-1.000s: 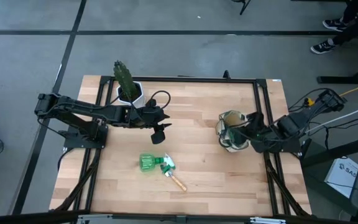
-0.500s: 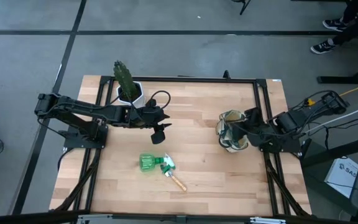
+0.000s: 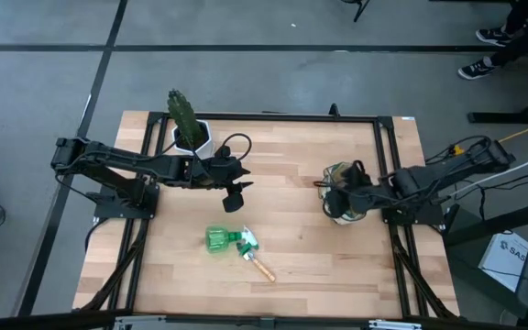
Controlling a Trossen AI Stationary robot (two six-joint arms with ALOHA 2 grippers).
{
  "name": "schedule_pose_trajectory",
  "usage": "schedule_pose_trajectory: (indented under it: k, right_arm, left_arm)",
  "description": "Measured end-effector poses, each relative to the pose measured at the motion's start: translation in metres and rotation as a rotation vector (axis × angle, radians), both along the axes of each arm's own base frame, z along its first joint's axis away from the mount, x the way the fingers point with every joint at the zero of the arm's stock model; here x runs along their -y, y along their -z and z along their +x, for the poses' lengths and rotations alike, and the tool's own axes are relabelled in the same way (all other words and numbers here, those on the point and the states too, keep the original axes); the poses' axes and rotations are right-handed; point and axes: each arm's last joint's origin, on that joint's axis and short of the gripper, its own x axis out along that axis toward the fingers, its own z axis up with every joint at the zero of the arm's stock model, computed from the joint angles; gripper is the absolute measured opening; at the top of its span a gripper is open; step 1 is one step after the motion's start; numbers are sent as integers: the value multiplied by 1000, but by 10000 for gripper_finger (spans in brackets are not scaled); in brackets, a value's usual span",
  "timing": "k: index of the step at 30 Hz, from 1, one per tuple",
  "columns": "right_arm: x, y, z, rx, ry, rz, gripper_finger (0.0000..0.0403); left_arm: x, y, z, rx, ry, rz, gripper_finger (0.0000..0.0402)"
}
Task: Pick & Place Garden tools in Gardening bag
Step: Put the green shear scissors into the gardening bag, then put the brown trowel into the gardening bag
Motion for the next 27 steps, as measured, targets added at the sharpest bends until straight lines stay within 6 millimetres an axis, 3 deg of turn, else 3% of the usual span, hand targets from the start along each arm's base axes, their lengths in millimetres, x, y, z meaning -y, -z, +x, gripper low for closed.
schedule_pose_trajectory:
  k: [17,27]
  right_arm:
    - [20,7,-6,-133,97,-25,75]
    - [26,-26,-23,-249,178,-26,69]
  left_arm:
    - [0,0,0,0,0,0,157]
    - [0,0,0,0,0,0,157]
